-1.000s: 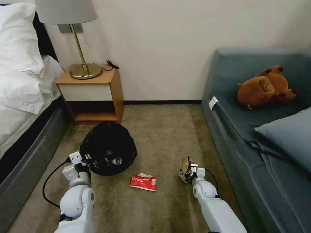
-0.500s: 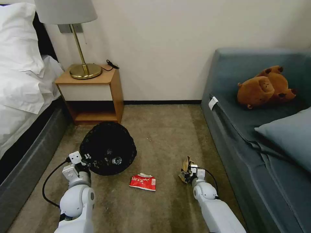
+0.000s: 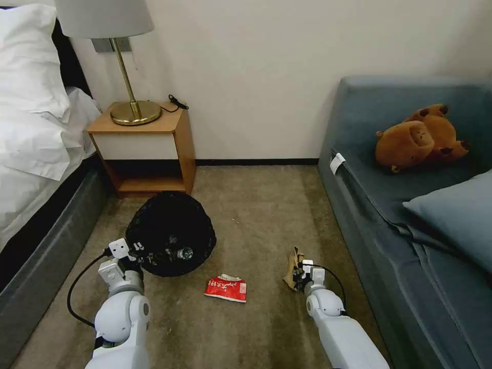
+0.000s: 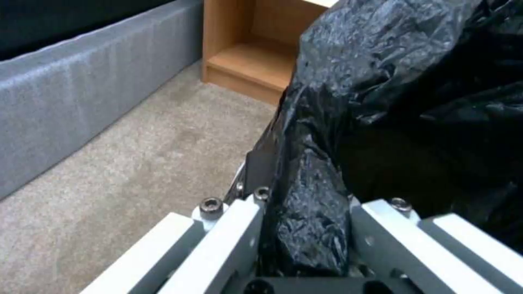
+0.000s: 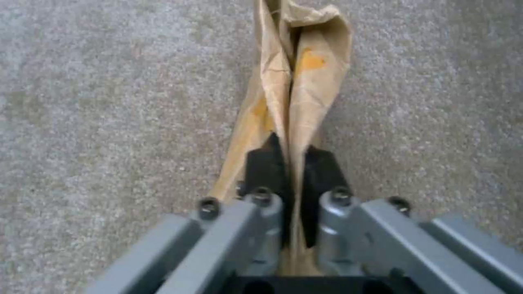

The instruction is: Pick up the trash bin, then pick up the garbage on the floor and place it into the trash bin.

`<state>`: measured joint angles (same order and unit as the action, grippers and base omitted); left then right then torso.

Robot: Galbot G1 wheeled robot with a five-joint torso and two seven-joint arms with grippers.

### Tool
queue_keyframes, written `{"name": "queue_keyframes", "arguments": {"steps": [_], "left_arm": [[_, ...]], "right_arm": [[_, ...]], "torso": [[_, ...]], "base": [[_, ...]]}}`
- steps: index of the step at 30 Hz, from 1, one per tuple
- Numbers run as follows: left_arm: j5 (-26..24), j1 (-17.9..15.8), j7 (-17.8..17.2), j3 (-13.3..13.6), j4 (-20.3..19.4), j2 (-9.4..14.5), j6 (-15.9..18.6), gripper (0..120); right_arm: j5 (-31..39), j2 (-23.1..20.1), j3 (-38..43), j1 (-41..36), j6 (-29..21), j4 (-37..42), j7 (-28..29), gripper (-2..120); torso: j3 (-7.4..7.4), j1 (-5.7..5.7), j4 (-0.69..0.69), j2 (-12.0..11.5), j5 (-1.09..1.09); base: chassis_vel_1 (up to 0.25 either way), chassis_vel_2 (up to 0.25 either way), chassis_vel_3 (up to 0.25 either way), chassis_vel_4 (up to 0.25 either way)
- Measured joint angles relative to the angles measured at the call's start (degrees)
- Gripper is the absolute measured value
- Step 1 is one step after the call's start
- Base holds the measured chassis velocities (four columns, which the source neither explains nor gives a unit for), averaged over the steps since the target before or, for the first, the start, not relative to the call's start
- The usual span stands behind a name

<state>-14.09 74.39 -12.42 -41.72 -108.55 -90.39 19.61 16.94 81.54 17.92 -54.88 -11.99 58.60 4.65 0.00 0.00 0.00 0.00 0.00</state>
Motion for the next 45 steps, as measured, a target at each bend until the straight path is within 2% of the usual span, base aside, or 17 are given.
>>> {"name": "queue_keyframes", "arguments": {"steps": [18, 29, 31, 32, 35, 42, 43, 45], "left_arm": [[0.22, -0.08, 0.00, 0.19, 0.17, -0.11, -0.06, 2], [0.47, 0.03, -0.03, 0.41, 0.78, 0.05, -0.32, 2], [0.49, 0.29, -0.02, 0.33, 0.87, 0.19, -0.44, 2], [0.49, 0.29, -0.02, 0.33, 0.87, 0.19, -0.44, 2], [0.49, 0.30, -0.01, 0.19, 0.88, 0.30, -0.47, 2], [0.59, 0.32, -0.01, 0.41, 0.77, 0.16, -0.48, 2], [0.82, 0.43, 0.01, 0.90, 0.58, -0.08, -0.48, 2], [0.86, 0.45, 0.03, 0.96, 0.56, -0.14, -0.48, 2]], "right_arm": [[-2.56, -0.11, 0.36, -0.06, 3.59, 0.64, -0.17, 0], [-3.71, -1.09, -1.49, -0.25, 6.77, 12.38, 3.56, 0], [-7.49, -1.17, -3.25, -0.87, 12.44, 18.26, 7.14, 0], [-7.49, -1.17, -3.25, -0.87, 12.44, 18.26, 7.14, 0], [-9.95, -1.55, -6.83, -2.82, 14.07, 27.05, 8.34, 0], [-10.22, -1.67, -10.12, -3.18, 15.25, 31.17, 8.41, 0], [-10.53, -1.74, -13.42, -2.71, 17.21, 32.70, 7.84, 0], [-10.76, -1.77, -14.33, -2.39, 17.88, 32.84, 7.46, 0]], "torso": [[0.00, 0.00, -0.01, 0.00, 0.00], [0.00, 0.00, 0.00, 0.00, 0.00], [0.00, 0.00, 0.00, 0.00, -0.01], [0.00, 0.00, 0.00, 0.00, -0.01], [0.00, 0.00, 0.00, 0.00, 0.00], [0.00, 0.00, 0.00, 0.00, 0.00], [0.00, 0.00, 0.01, 0.00, 0.00], [0.00, 0.00, 0.00, 0.00, 0.00]], "base": [[0.000, 0.000, 0.000, 0.000], [0.000, 0.000, 0.000, 0.000], [0.000, 0.000, 0.000, 0.000], [0.000, 0.000, 0.000, 0.000], [0.000, 0.000, 0.000, 0.000], [0.000, 0.000, 0.000, 0.000], [0.000, 0.000, 0.000, 0.000], [0.000, 0.000, 0.000, 0.000]]}}
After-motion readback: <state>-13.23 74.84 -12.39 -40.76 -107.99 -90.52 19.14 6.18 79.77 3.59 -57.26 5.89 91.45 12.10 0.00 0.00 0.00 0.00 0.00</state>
